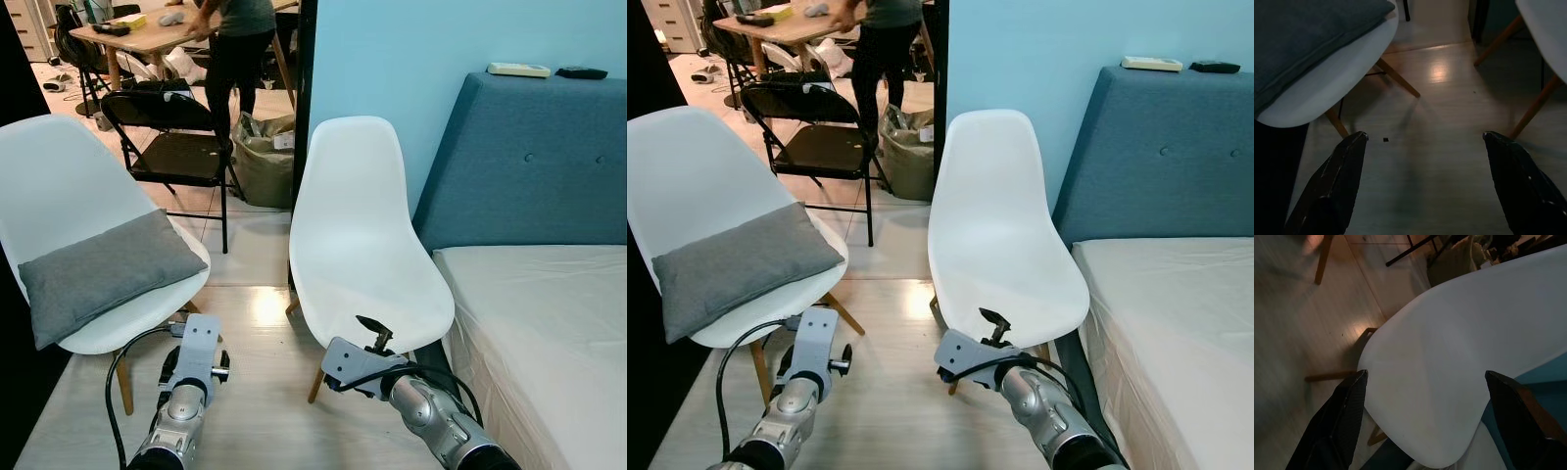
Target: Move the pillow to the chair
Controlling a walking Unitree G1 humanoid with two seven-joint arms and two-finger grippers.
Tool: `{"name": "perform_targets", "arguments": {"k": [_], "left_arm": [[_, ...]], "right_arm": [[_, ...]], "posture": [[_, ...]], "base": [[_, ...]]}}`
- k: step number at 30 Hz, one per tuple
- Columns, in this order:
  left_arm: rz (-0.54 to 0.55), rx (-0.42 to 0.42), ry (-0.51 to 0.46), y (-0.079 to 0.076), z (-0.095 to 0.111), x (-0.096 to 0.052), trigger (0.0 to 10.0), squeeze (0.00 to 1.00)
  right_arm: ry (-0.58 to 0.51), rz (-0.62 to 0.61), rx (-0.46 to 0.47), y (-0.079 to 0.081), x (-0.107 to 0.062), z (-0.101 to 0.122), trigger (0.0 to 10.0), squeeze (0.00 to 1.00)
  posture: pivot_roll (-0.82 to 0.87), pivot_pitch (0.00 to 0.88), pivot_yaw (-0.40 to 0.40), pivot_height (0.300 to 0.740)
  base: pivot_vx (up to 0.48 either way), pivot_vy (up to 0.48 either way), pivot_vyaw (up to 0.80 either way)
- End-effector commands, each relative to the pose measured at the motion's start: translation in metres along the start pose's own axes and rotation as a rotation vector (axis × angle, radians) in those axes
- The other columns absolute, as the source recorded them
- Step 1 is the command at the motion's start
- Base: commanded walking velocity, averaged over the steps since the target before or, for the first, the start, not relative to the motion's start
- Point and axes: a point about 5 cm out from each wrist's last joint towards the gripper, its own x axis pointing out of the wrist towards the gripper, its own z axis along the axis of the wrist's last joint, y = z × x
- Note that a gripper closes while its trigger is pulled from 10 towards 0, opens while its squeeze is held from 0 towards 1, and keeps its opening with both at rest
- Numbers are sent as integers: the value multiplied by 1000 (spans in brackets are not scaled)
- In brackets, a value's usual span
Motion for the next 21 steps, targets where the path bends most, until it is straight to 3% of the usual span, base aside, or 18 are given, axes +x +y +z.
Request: {"name": "perform_targets", "arguments": {"k": [1,21], "left_arm": [[1,-13,16,-2,-5,-3,10000,0],[22,-37,0,1,4,2,10000,0]], "right_arm": [[-3,6,0,1,0,-1,10000,0],[14,14,28,-3,6,-3,10000,0]], "posture": [[-38,74,-66,740],[-32,46,-63,740]], "base": [[0,0,0],[0,0,0]]}}
